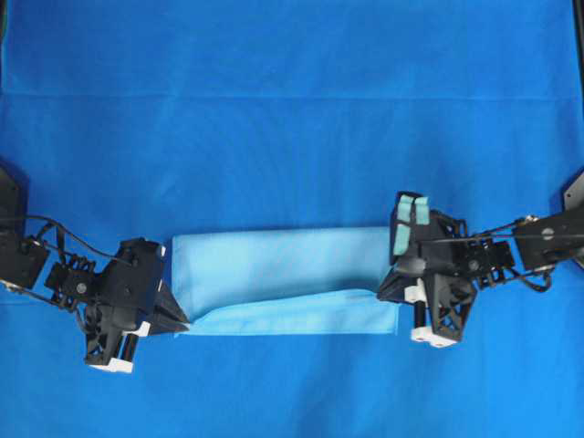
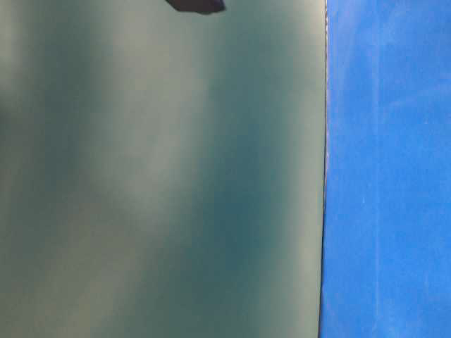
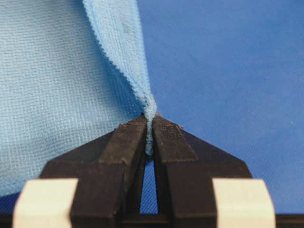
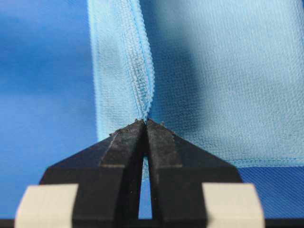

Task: Fold the light blue towel.
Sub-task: 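Pull both top corners down toward the bottom edge, folding the towel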

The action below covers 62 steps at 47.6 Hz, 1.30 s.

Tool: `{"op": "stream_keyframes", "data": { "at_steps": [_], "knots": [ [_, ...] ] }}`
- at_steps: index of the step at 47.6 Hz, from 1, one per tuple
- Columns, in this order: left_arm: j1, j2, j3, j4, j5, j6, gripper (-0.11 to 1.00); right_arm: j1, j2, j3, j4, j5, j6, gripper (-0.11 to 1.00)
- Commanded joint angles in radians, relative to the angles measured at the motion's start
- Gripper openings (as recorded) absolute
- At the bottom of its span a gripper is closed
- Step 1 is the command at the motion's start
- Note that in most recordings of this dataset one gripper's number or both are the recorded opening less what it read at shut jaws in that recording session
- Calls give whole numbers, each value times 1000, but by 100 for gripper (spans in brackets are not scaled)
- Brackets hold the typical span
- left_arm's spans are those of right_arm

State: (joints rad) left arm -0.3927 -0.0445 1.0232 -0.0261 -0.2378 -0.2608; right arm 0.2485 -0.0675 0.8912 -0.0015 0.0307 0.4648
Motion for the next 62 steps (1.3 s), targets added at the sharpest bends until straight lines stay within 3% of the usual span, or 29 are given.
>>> {"op": "stream_keyframes", "data": {
  "at_steps": [1,13,15,23,26,28,37,51,62],
  "knots": [
    [5,-6,-11,0,-2,0,2,2,11,-20,2,-6,0,2],
    [9,-8,-14,0,-3,0,2,2,31,-28,5,-6,31,3],
    [11,-8,-15,-2,-5,0,6,3,31,-28,5,-5,35,8],
    [11,-28,-20,-2,9,0,52,18,21,-37,2,-3,37,57],
    [11,-49,-15,-2,28,3,71,23,2,-40,-2,2,35,66],
    [14,-69,-14,-2,44,3,77,25,-14,-41,-5,2,32,63],
    [74,-126,0,-2,101,15,65,12,-97,-31,-46,3,25,60],
    [241,-132,9,2,132,29,65,-147,-109,-12,-100,83,23,60],
    [298,-92,6,2,140,112,65,-224,-51,-2,-143,95,23,60]
  ]
}}
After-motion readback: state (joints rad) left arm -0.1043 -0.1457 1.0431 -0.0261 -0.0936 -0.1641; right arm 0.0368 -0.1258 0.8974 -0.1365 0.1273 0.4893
